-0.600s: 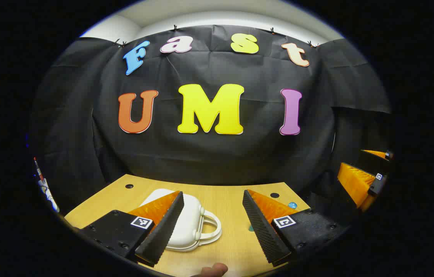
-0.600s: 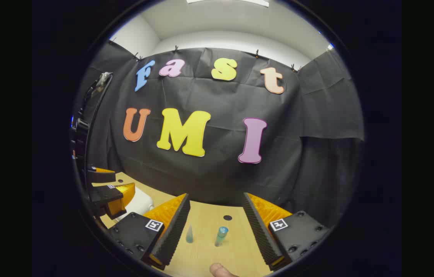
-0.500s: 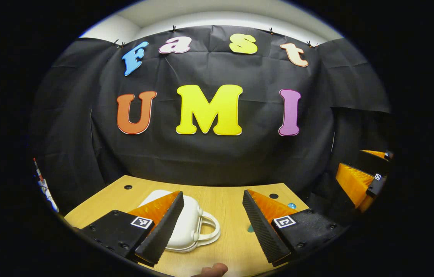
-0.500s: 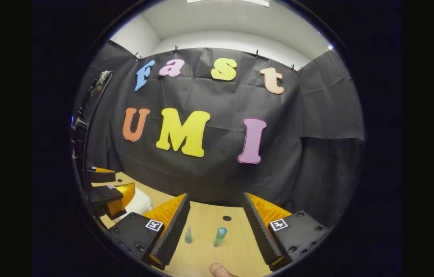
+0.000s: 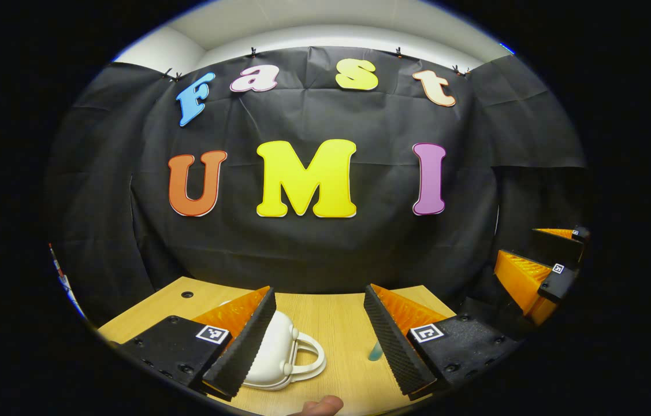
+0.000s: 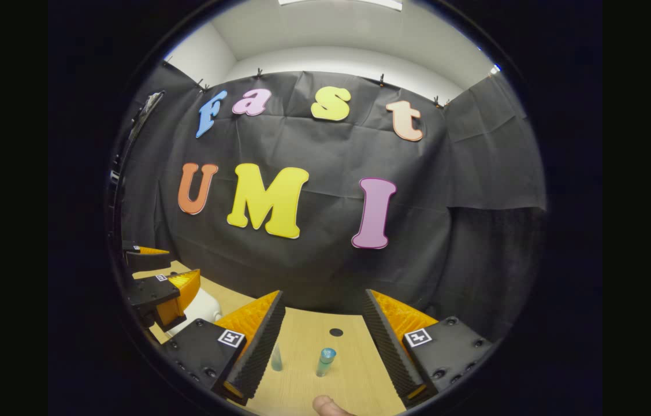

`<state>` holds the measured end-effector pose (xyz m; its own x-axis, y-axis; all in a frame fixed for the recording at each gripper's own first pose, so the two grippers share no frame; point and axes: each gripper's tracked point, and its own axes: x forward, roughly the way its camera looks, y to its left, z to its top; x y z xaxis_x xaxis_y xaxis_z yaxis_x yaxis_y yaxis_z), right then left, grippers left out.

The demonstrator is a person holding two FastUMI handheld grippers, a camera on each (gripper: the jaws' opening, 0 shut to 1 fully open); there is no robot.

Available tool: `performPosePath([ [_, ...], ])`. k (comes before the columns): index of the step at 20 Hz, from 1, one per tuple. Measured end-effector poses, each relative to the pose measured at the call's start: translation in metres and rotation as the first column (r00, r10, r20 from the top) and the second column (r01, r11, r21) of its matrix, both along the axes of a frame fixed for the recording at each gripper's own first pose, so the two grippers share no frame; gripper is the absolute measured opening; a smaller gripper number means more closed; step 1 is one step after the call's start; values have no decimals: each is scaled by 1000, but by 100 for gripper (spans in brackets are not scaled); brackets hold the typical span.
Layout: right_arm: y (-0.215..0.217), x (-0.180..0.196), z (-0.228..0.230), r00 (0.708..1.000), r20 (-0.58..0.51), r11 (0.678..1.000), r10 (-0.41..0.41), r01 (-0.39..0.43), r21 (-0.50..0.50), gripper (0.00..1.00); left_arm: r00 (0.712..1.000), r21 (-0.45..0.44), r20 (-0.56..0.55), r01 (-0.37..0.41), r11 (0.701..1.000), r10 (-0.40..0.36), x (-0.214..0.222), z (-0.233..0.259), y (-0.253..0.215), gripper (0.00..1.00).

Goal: First open the suitcase, pack the skin care products into it, and then close the suitcase.

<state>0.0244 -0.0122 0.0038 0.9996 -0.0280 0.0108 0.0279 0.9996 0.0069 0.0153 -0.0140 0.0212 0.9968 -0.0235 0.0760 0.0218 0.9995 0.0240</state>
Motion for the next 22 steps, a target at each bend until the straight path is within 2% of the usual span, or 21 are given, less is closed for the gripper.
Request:
performPosePath([
  [9,-10,5,-10,999,-27,1000,-30,30,3,81,1000,-3,-25,-11,1000,11,10,-13,4,98],
  [13,-28,-1,-27,997,-72,997,-41,46,62,81,996,97,-85,-32,995,40,20,-59,12,98],
  [15,-43,-3,-40,993,-97,996,-66,71,48,82,989,172,-132,-40,984,63,28,-92,15,98],
  [18,-65,-6,-66,984,-147,994,-102,105,15,81,980,314,-170,-44,948,102,39,-128,19,99],
  [22,-83,0,-89,975,-189,993,-113,119,22,81,972,543,-193,-7,840,133,62,-169,20,96],
])
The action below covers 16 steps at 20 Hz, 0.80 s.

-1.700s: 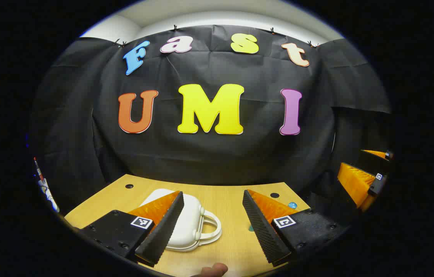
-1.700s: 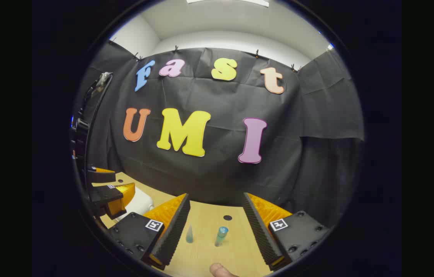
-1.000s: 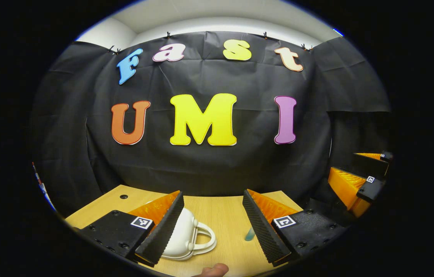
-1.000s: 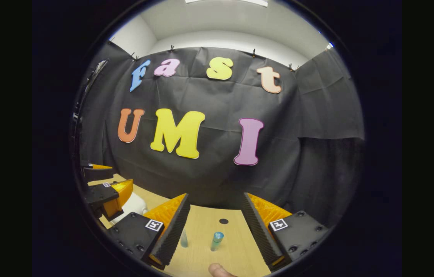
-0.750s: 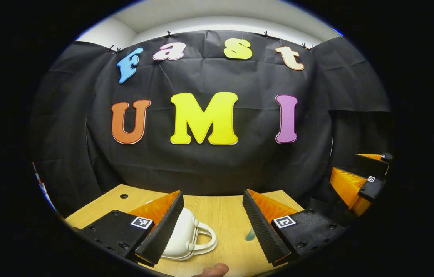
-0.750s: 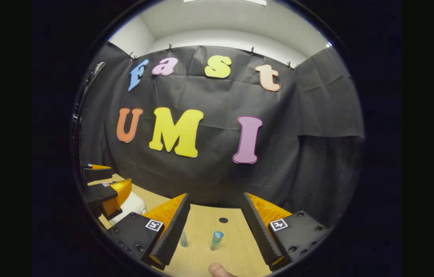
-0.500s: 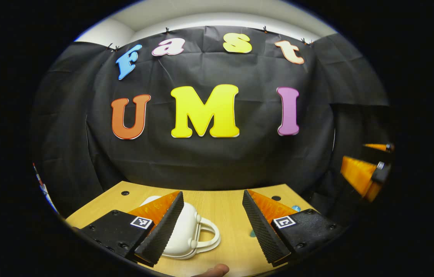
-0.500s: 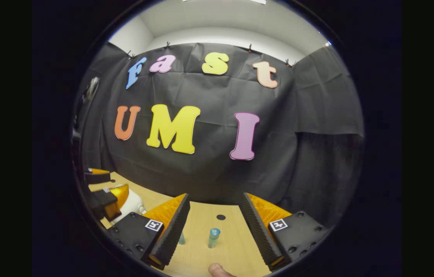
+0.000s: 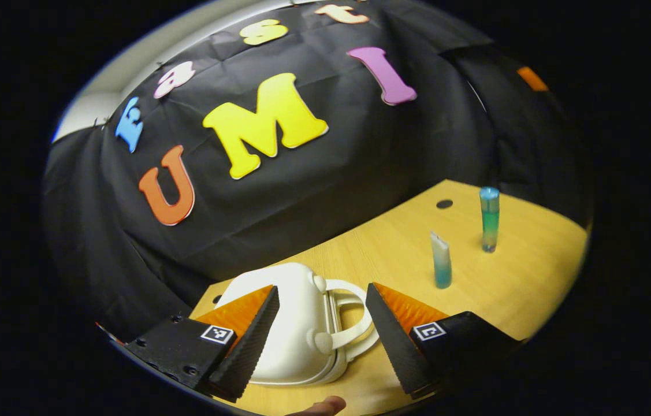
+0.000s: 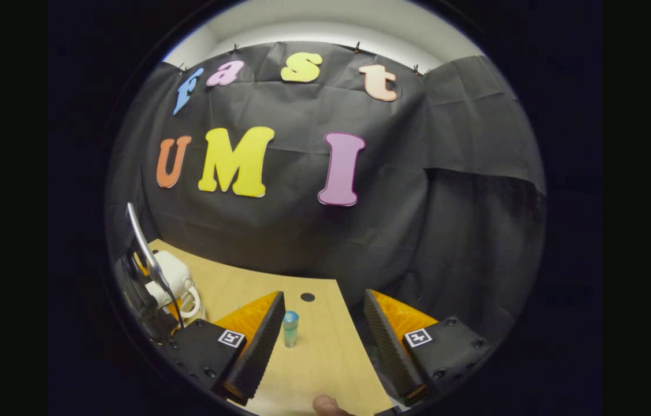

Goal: First open the suitcase, pack the skin care products into it, and then close the suitcase.

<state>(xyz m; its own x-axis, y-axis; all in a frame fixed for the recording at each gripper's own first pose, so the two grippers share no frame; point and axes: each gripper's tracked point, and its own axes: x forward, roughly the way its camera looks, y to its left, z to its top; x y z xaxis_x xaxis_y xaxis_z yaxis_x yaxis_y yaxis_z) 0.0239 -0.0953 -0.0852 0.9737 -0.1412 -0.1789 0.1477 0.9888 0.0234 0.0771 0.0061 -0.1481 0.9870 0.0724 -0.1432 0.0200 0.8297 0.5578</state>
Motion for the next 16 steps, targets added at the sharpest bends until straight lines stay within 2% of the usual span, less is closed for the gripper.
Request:
performPosePath([
  [4,-10,10,-20,1000,-25,1000,13,-12,18,81,998,197,-56,9,980,3,8,-39,-2,96],
  [8,-16,17,-49,996,-74,998,41,-38,53,81,991,366,-125,3,931,46,23,-62,6,93],
  [11,-15,20,-73,990,-118,996,76,-69,58,82,984,493,-148,-13,870,98,29,-74,7,89],
  [12,-13,20,-78,988,-125,995,92,-85,58,81,974,512,-188,-11,859,125,32,-85,9,85],
  [13,-12,19,-80,986,-128,993,111,-104,62,81,969,527,-202,-18,850,145,35,-89,13,74],
  [14,-11,18,-81,984,-126,991,124,-116,66,81,966,545,-201,-27,838,162,38,-88,16,70],
  [16,-9,16,-81,982,-119,989,144,-138,59,82,969,564,-187,-26,825,159,42,-83,16,51],
])
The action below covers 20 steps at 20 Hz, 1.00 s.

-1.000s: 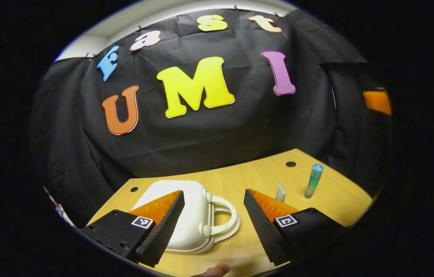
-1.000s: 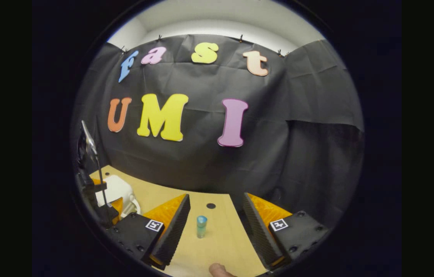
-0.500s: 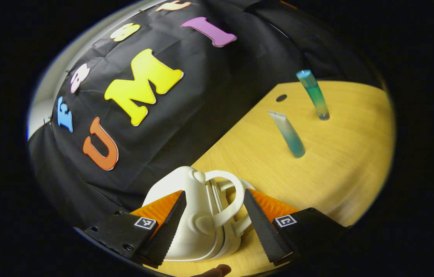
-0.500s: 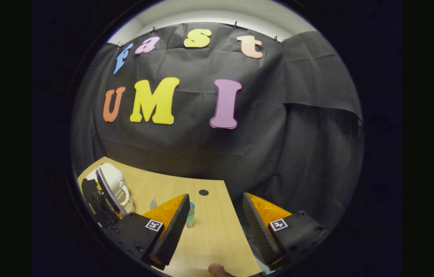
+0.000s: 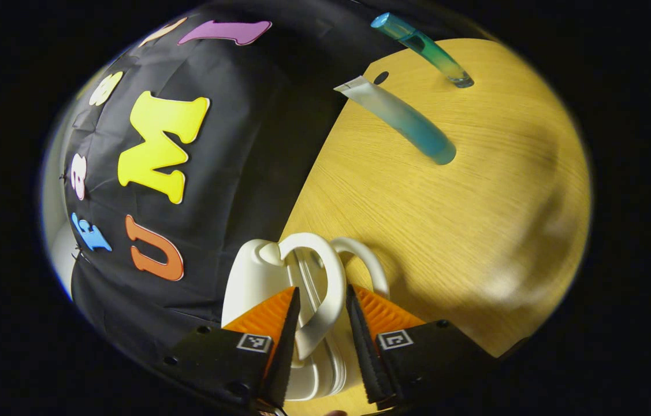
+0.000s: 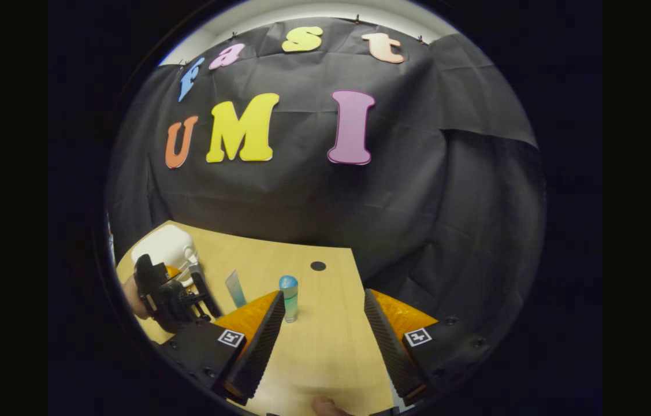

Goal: First open the suitcase, pack the skin care products into it, and then close the suitcase.

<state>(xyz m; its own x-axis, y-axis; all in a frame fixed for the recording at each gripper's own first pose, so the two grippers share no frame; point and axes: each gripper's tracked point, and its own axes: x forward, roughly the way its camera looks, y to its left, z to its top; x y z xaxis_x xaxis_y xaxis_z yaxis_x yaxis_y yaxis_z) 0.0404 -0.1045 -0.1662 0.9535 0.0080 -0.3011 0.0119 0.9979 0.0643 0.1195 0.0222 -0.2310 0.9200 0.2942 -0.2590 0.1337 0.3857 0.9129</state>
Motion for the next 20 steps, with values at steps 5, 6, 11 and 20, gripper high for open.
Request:
performPosePath([
  [5,-5,-10,13,999,11,999,-32,33,-26,82,999,5,-32,10,1000,-10,-2,0,-6,26],
  [6,-4,-14,14,999,11,999,-48,49,-24,82,999,-13,-44,24,1000,-25,-2,0,-8,24],
  [11,-1,-23,24,990,-11,990,-141,141,-21,82,991,-66,-87,94,993,-99,-6,15,-13,9],
  [20,26,-22,38,957,-37,957,-289,290,20,82,987,-335,-21,141,931,-157,-28,100,12,3],
])
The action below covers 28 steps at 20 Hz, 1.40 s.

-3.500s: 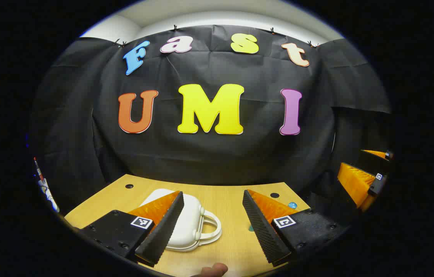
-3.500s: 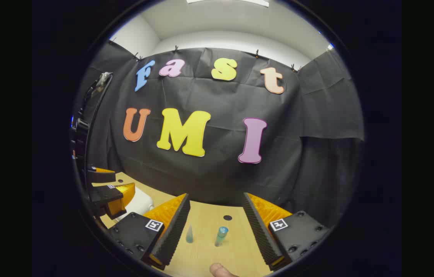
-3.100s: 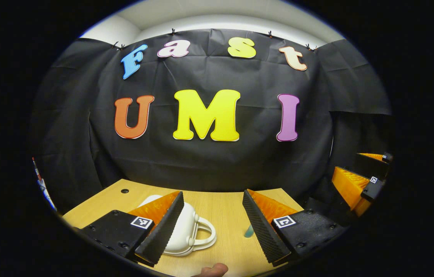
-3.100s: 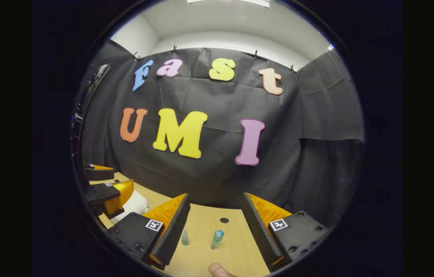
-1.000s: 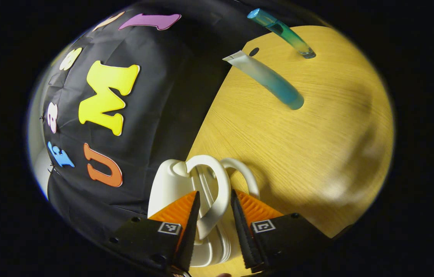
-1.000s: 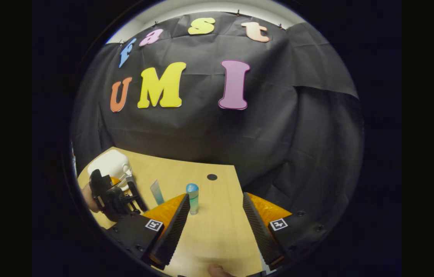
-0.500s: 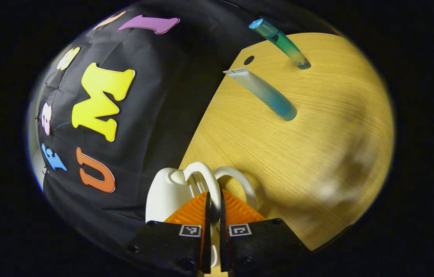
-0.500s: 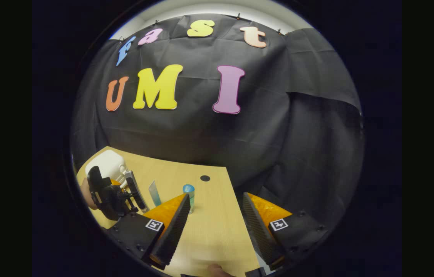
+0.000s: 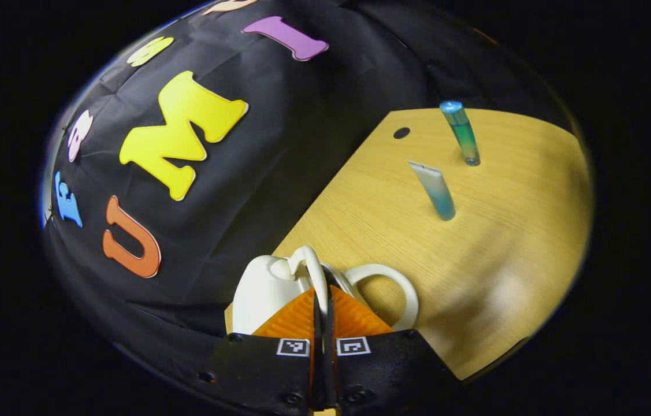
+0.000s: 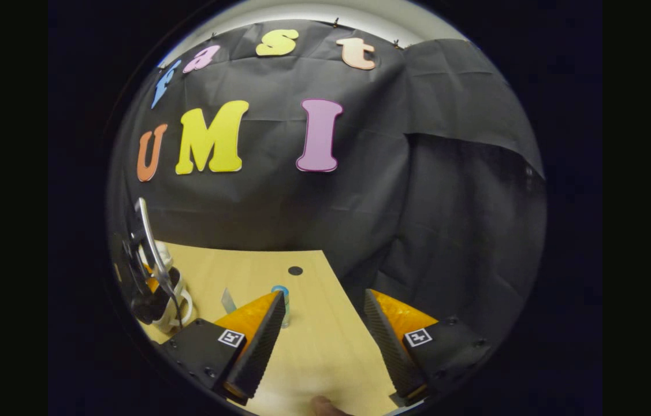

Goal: First open the suitcase, pack the skin care products into it, and then close the suitcase.

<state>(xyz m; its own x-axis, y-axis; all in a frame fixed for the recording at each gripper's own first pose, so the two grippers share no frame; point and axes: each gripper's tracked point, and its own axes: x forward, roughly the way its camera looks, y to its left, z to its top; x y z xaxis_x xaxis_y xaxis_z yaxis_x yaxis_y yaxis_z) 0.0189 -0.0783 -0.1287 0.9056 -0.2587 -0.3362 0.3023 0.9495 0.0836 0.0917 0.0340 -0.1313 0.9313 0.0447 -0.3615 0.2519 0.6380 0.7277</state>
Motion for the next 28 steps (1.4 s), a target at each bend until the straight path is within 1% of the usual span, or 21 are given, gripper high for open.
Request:
performPosePath([
  [2,17,2,0,1000,-8,1000,8,-8,-18,81,999,-31,20,-30,999,30,-1,25,19,3],
  [4,31,1,-1,1000,-19,999,14,-15,-36,81,999,-78,43,-30,996,33,1,51,38,3],
  [7,54,2,4,1000,-23,999,21,-21,-35,82,995,-133,86,-33,991,45,4,86,73,3],
  [9,71,6,12,1000,-12,999,28,-28,-36,81,991,-193,108,-55,980,77,8,103,106,3],
  [12,91,12,19,999,-4,998,33,-33,-47,82,982,-242,144,-82,967,119,8,130,156,3],
  [16,118,11,23,999,-20,997,41,-43,-69,82,967,-347,145,-151,926,212,18,135,233,3],
  [17,125,10,23,999,-25,996,43,-45,-73,82,959,-357,143,-180,916,245,20,131,255,2],
  [19,139,8,24,998,-40,997,49,-52,-65,81,946,-346,127,-241,907,300,20,120,302,3],
  [20,144,6,25,998,-48,997,47,-50,-63,81,941,-349,118,-259,901,316,20,111,325,3],
  [21,148,4,27,998,-52,997,43,-47,-63,82,937,-363,98,-281,889,336,20,100,345,3],
  [23,155,-2,30,998,-57,996,39,-43,-74,81,931,-416,57,-305,857,359,28,68,381,3],
  [24,158,-5,31,997,-63,996,39,-44,-81,82,928,-448,28,-322,834,373,33,53,397,3],
  [26,162,-11,29,996,-79,994,36,-44,-98,82,920,-517,-38,-352,780,390,45,19,422,3],
  [28,168,-17,31,995,-89,994,38,-47,-100,81,916,-564,-98,-373,737,388,50,-13,433,3],
])
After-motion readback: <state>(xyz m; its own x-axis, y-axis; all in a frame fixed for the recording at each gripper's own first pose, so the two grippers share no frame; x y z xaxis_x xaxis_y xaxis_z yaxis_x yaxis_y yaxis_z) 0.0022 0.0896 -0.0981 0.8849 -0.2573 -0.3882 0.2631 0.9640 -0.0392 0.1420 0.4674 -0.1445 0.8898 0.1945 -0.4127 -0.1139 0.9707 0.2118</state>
